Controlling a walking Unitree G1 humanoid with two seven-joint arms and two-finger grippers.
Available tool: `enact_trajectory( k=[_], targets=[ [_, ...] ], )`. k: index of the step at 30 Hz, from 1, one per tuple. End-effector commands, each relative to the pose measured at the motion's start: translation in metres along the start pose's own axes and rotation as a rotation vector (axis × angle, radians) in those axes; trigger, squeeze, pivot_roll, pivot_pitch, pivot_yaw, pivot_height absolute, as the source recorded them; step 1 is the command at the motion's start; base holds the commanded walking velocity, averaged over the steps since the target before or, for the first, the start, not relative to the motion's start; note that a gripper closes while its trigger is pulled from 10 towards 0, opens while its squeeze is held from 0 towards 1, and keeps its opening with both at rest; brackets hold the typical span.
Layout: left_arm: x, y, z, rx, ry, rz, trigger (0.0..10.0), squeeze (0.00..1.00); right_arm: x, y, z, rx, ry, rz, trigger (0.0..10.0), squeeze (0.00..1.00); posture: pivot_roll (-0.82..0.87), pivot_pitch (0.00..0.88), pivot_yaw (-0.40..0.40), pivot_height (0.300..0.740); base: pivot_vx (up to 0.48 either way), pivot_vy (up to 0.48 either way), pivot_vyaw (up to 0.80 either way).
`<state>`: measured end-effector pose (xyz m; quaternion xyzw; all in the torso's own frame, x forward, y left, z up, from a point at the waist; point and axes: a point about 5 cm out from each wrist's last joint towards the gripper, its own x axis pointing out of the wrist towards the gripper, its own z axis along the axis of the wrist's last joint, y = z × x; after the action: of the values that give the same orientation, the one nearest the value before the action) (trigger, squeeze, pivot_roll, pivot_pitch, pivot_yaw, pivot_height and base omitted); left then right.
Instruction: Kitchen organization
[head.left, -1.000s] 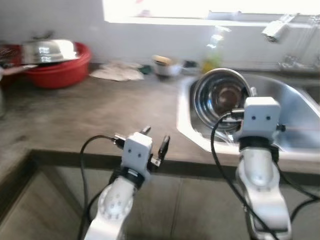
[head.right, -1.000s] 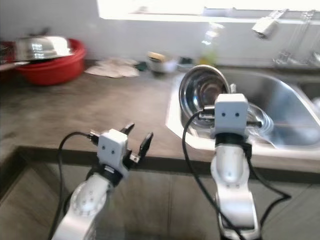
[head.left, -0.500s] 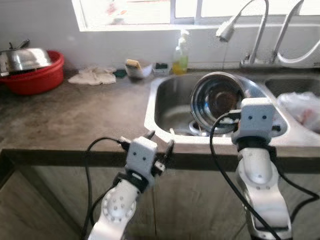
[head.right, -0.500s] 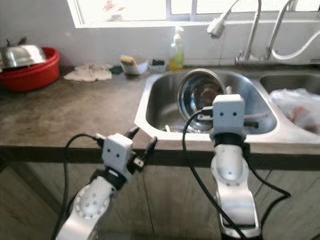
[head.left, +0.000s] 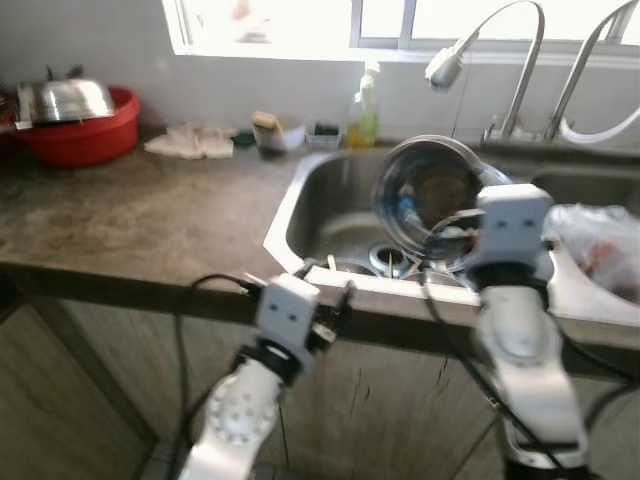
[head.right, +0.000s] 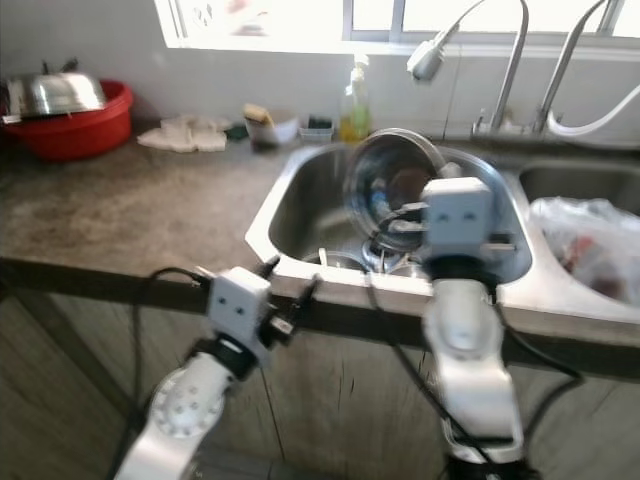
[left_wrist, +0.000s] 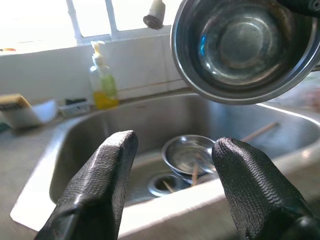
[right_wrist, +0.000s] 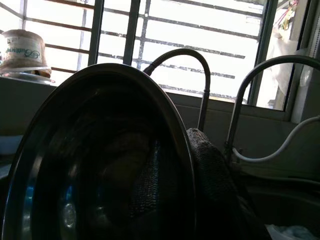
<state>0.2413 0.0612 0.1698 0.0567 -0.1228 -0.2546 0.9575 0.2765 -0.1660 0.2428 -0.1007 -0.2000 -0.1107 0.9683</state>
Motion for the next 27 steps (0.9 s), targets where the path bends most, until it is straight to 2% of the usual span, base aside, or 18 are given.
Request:
enact_trajectory(
  k=[1, 3, 14, 16, 19, 23, 27],
  targets=[
    [-0.002, 0.007, 0.000, 0.000, 0.002, 0.026, 10.0, 0.00, 0.001, 0.009, 0.007, 0.029, -0.029, 0.033, 10.0, 0.00, 0.15, 0.054, -0.017, 0.740, 0.461, 0.000, 0.00],
    [-0.002, 0.008, -0.001, -0.013, 0.008, 0.039, 10.0, 0.00, 0.002, 0.010, 0.007, 0.029, -0.028, 0.040, 10.0, 0.00, 0.15, 0.051, -0.017, 0.740, 0.366, 0.000, 0.00],
    [-0.004, 0.007, -0.002, -0.015, 0.015, 0.042, 10.0, 0.00, 0.010, 0.011, 0.006, 0.068, -0.003, 0.090, 10.0, 0.00, 0.16, 0.053, -0.021, 0.740, 0.000, 0.000, 0.00],
    [-0.004, 0.005, -0.002, -0.019, 0.015, 0.037, 10.0, 0.00, 0.017, 0.010, 0.006, 0.068, 0.007, 0.104, 10.0, 0.00, 0.15, 0.057, -0.023, 0.740, 0.000, 0.000, 0.00],
    [-0.005, 0.003, -0.001, -0.029, 0.014, 0.032, 10.0, 0.00, 0.030, 0.008, -0.005, 0.027, 0.077, 0.107, 10.0, 0.00, 0.15, 0.061, -0.025, 0.740, 0.000, 0.000, 0.00],
    [-0.006, 0.001, -0.001, -0.032, 0.016, 0.028, 10.0, 0.00, 0.039, 0.005, -0.010, 0.048, 0.119, 0.107, 10.0, 0.00, 0.16, 0.069, -0.029, 0.740, 0.000, 0.000, 0.00],
    [-0.008, 0.001, 0.000, -0.034, 0.017, 0.039, 10.0, 0.00, 0.056, 0.002, -0.017, 0.062, 0.174, 0.110, 10.0, 0.00, 0.17, 0.088, -0.039, 0.740, 0.000, 0.000, 0.00]
  ],
)
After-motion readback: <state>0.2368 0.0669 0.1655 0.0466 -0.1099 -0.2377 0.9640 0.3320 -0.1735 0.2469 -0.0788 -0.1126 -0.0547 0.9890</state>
